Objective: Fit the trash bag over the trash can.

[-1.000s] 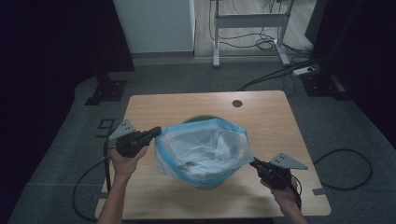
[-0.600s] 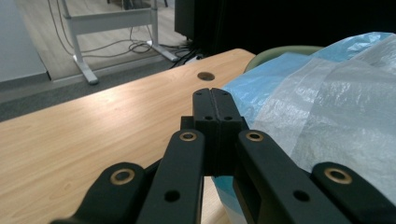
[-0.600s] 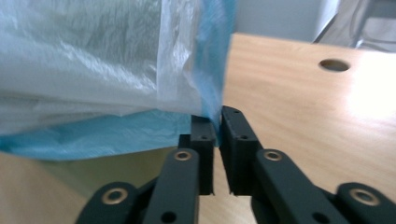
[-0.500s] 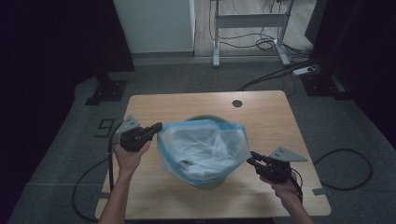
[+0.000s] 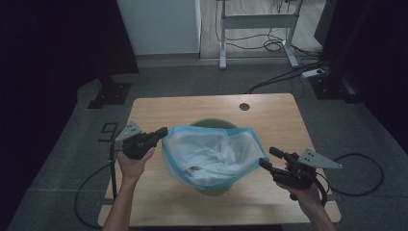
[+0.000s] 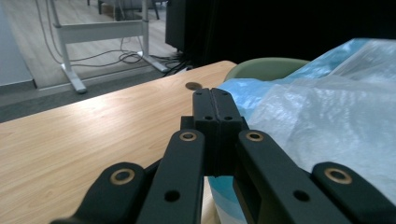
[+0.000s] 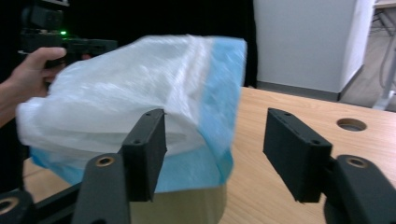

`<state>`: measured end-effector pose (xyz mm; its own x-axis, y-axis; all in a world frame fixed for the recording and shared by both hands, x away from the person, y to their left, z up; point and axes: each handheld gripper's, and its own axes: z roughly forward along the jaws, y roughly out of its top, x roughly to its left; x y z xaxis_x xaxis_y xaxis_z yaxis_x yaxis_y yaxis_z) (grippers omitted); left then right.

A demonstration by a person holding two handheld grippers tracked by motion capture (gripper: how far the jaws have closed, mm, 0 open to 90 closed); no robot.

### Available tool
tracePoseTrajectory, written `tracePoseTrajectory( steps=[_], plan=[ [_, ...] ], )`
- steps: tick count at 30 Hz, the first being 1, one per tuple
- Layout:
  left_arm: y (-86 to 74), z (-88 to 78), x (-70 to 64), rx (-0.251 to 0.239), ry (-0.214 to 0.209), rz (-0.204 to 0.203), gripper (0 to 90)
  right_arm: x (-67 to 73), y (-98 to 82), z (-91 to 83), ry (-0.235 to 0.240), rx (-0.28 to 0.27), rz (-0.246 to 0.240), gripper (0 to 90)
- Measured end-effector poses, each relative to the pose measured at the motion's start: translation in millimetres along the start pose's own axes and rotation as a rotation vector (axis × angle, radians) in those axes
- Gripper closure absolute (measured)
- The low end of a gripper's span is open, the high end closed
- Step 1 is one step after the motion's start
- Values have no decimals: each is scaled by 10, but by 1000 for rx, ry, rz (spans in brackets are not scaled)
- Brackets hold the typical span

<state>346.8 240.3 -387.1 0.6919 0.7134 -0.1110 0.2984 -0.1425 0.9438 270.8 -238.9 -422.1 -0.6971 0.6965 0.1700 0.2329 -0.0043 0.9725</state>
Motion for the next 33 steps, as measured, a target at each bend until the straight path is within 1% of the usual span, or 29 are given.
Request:
tracePoseTrajectory(
  steps=[1, 3, 4, 5, 7, 11, 14, 16, 18, 20, 22, 24, 26, 27, 30, 31, 32, 33],
  plan=[
    [2, -4, -5, -2, -3, 1, 900, 10, 0, -10, 13, 21, -5, 355],
    [4, -10, -14, -3, -7, 2, 900, 24, -24, -28, 8, 42, -21, 348],
    [3, -12, -18, -4, -7, 3, 900, 24, -48, -34, 6, 62, -23, 344],
    [3, -14, -20, -4, -8, 3, 899, 22, -65, -38, 1, 68, -24, 344],
    [4, -19, -28, -6, -7, 3, 899, 15, -76, -45, 2, 68, -20, 343],
    [10, -26, -33, -10, -13, 0, 899, 5, -17, 1, -5, 48, -2, 340],
    [13, -28, -31, -10, -13, 0, 900, -14, 92, 111, -1, 30, 26, 319],
    [11, -27, -31, -10, -15, -1, 899, -17, 173, 196, 6, 27, 39, 314],
    [7, -28, -31, -11, -17, -2, 899, -17, 233, 292, 1, 40, 35, 317],
    [2, -34, -32, -11, -18, -1, 899, -27, 257, 389, -5, 63, 40, 335],
    [-3, -42, -33, -12, -19, -1, 899, -36, 244, 464, -2, 83, 46, 370],
    [-5, -55, -34, -13, -20, 0, 899, -36, 211, 510, 12, 100, 51, 444],
    [-3, -67, -35, -15, -21, 2, 899, -37, 186, 519, 42, 91, 78, 546],
    [-1, -72, -36, -16, -21, 4, 899, -32, 183, 516, 48, 86, 79, 588],
    [7, -82, -37, -18, -19, 5, 899, 14, 191, 495, 25, 65, 43, 728],
    [9, -84, -37, -19, -18, 6, 900, 25, 197, 490, 11, 66, 29, 768],
    [10, -84, -36, -20, -19, 5, 900, 40, 206, 489, -14, 70, 6, 802],
    [10, -82, -37, -20, -19, 5, 899, 42, 210, 490, -21, 72, -4, 830]
  ],
)
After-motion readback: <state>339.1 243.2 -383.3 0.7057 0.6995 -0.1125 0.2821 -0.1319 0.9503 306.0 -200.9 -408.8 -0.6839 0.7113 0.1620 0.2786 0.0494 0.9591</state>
